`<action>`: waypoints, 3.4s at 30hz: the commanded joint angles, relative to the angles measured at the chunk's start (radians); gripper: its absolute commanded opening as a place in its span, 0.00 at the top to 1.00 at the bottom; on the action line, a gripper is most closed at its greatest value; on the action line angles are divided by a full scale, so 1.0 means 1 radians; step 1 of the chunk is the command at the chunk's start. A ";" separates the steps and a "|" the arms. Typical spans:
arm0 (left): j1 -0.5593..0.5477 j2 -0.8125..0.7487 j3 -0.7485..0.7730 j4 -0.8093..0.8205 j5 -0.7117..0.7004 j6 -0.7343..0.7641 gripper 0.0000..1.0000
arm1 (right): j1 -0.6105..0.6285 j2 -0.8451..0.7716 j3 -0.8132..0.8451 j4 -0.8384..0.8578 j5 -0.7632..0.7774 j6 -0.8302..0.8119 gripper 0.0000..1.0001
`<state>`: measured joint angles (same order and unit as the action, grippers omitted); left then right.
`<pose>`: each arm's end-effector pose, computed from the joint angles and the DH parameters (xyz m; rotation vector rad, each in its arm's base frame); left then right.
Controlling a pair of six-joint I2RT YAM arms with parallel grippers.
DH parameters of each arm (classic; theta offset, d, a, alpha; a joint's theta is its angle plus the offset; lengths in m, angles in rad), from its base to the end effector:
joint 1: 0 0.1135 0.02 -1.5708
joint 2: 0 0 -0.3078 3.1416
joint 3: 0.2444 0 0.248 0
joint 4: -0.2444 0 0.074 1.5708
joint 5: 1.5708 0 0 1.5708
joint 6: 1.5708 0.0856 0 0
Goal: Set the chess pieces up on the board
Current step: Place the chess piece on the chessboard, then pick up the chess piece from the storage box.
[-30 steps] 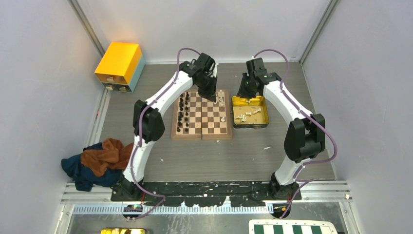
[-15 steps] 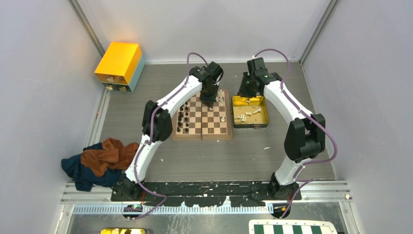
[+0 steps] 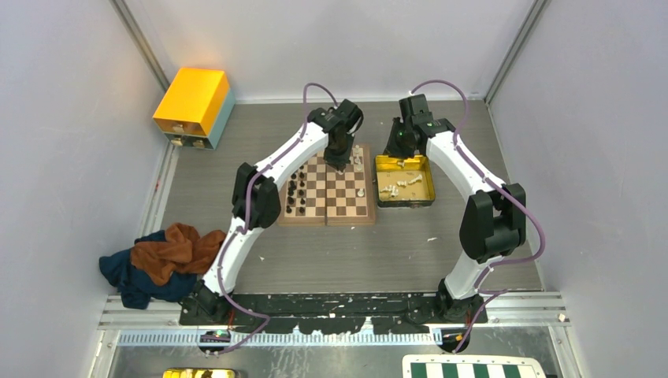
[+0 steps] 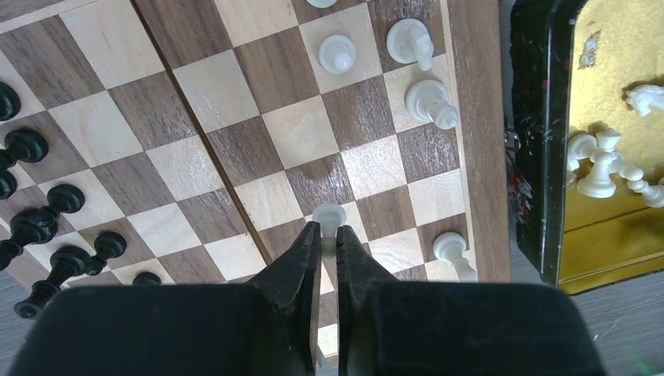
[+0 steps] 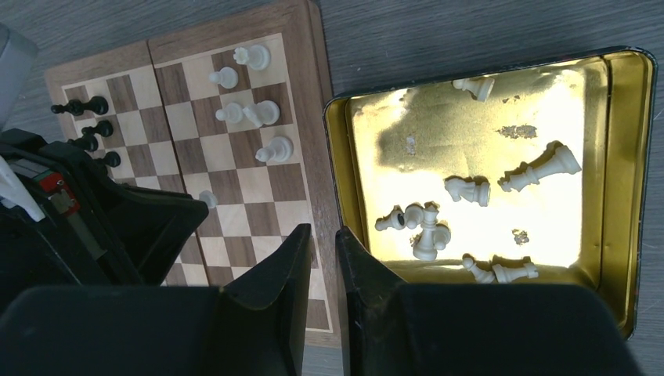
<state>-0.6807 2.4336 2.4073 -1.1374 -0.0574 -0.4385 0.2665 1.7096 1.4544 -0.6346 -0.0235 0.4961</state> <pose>0.4376 -0.3480 0.2209 0.3169 2.7388 -0.2350 0.3960 0.1102 0.2917 0.2755 2.4794 0.3561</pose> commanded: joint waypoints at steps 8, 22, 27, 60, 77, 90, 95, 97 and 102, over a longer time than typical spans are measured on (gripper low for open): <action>-0.008 0.019 0.020 0.025 -0.005 0.001 0.93 | -0.002 -0.034 -0.008 0.048 -0.006 0.000 0.76; -0.009 0.040 0.018 0.034 0.006 0.001 0.82 | -0.002 -0.019 -0.009 0.052 -0.010 -0.002 0.76; -0.008 0.039 0.023 0.037 0.000 0.000 0.82 | -0.001 -0.019 -0.011 0.053 -0.011 -0.002 0.76; -0.008 -0.533 -0.510 0.398 -0.050 0.009 0.68 | 0.040 0.135 0.069 -0.079 0.353 -0.128 0.72; -0.008 -0.648 -0.679 0.449 -0.001 0.041 0.68 | -0.020 0.282 0.112 0.019 0.357 -0.103 0.53; -0.005 -0.658 -0.705 0.458 0.029 0.054 0.68 | -0.041 0.342 0.149 0.063 0.314 -0.115 0.52; -0.005 -0.657 -0.703 0.461 0.040 0.053 0.68 | -0.044 0.361 0.151 0.080 0.306 -0.124 0.52; -0.005 -0.661 -0.706 0.467 0.048 0.051 0.68 | -0.046 0.363 0.146 0.091 0.304 -0.124 0.52; -0.005 -0.687 -0.755 0.513 0.067 0.038 0.68 | -0.050 0.372 0.138 0.118 0.308 -0.131 0.52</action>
<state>-0.6853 1.8233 1.6867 -0.7002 -0.0216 -0.4065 0.2245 2.0861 1.5658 -0.5838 0.2787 0.3721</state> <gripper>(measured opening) 0.317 0.483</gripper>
